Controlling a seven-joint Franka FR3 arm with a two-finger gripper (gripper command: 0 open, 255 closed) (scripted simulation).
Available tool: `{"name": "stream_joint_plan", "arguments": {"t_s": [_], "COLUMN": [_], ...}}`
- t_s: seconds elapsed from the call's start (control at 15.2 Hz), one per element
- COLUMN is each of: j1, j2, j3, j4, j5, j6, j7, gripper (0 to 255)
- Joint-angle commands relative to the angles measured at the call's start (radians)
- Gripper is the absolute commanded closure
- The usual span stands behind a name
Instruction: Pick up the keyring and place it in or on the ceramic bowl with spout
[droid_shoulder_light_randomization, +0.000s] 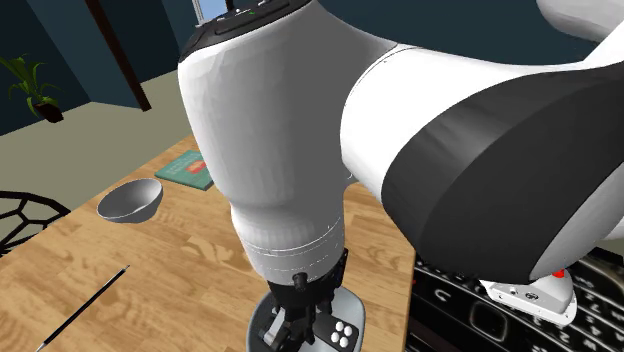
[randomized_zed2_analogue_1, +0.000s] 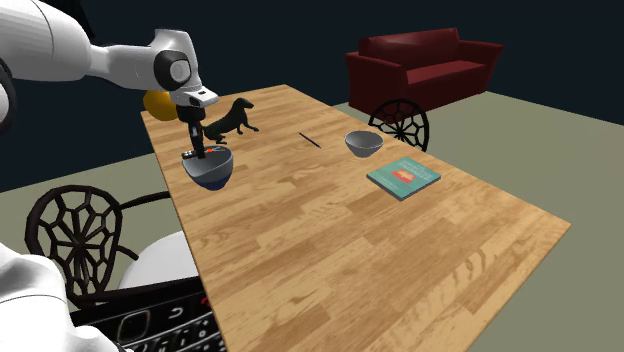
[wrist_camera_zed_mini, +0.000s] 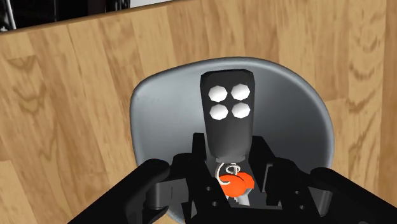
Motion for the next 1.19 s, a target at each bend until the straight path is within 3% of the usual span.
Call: {"name": "stream_joint_plan", "arguments": {"t_s": [0.0, 0.59, 0.66, 0.99, 1.12], "j1": [0.002, 0.003, 0.003, 0.003, 0.0], "j2": [0.011, 0.016, 0.016, 0.016, 0.0], "j3": [0.003, 0.003, 0.003, 0.003, 0.0], "j4": [-0.018, -0.031, -0.031, -0.031, 0.022], "j5": [-0.007, -0.01, -0.01, -0.01, -0.001], "j6": [0.027, 0.045, 0.045, 0.045, -0.021], "j7": [0.006, 0.009, 0.009, 0.009, 0.001], "gripper": [255, 255, 0, 0, 0]}}
